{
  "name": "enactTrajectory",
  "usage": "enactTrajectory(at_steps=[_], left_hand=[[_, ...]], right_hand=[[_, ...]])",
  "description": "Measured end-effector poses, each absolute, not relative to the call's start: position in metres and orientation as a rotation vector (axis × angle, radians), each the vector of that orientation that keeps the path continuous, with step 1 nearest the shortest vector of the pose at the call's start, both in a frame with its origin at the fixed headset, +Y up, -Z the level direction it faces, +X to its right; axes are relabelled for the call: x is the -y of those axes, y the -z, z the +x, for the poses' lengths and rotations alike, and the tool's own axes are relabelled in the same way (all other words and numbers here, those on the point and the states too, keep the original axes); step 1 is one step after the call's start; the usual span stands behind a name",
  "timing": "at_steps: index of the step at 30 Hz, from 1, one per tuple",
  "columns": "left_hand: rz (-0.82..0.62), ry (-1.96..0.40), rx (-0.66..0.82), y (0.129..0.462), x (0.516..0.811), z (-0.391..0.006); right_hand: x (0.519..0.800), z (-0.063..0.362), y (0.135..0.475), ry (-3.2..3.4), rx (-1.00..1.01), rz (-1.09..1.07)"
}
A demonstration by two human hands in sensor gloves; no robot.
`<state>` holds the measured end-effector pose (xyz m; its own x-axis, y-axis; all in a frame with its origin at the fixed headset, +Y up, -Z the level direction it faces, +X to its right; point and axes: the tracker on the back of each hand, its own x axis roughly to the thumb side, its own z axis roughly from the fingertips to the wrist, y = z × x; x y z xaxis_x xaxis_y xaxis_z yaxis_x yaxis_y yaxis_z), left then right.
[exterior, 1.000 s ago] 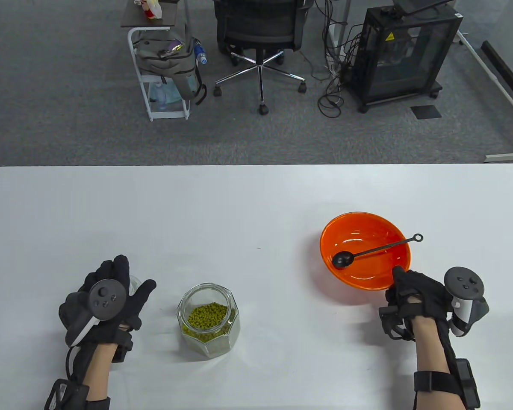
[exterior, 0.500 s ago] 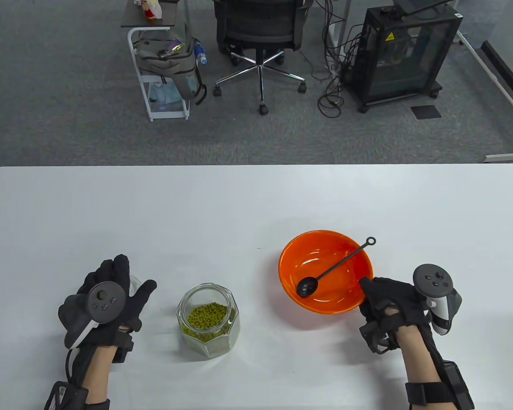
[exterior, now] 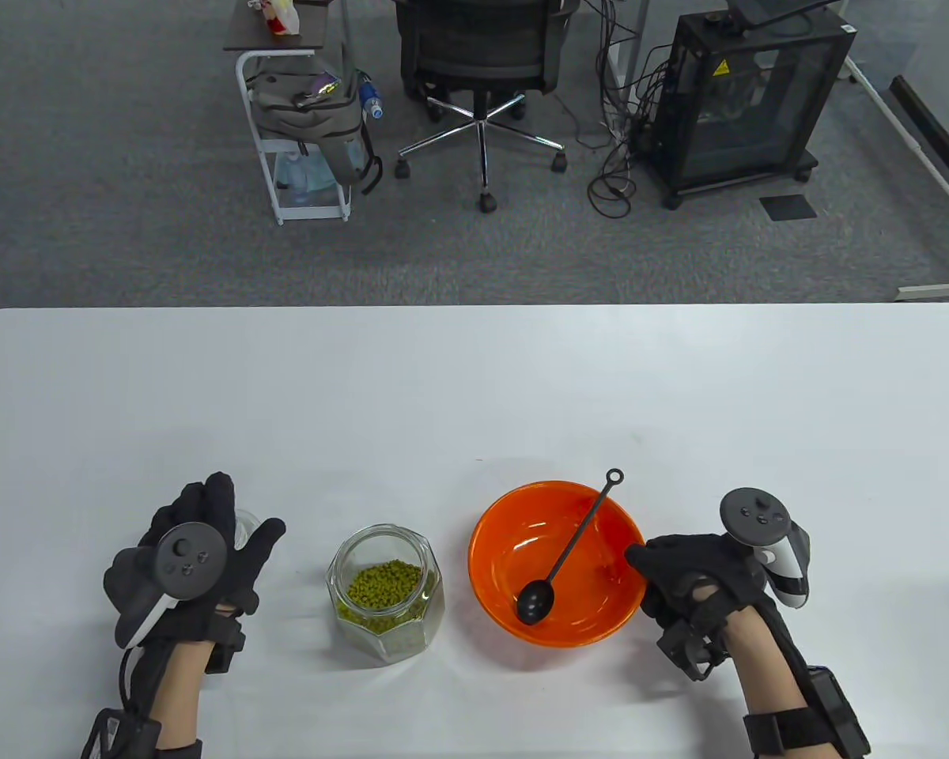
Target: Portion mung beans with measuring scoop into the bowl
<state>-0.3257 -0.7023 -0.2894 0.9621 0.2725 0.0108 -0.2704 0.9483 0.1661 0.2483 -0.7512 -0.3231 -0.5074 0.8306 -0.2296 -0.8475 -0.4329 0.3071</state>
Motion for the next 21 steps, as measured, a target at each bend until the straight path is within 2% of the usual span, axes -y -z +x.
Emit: enactTrajectory(at_steps=[21], left_hand=[[0.169,-0.265,-0.007,0.2888,0.7019,-0.3233]], right_hand=[[0.7591,0.2545,0.3218,-2.158,-0.733,0.040]])
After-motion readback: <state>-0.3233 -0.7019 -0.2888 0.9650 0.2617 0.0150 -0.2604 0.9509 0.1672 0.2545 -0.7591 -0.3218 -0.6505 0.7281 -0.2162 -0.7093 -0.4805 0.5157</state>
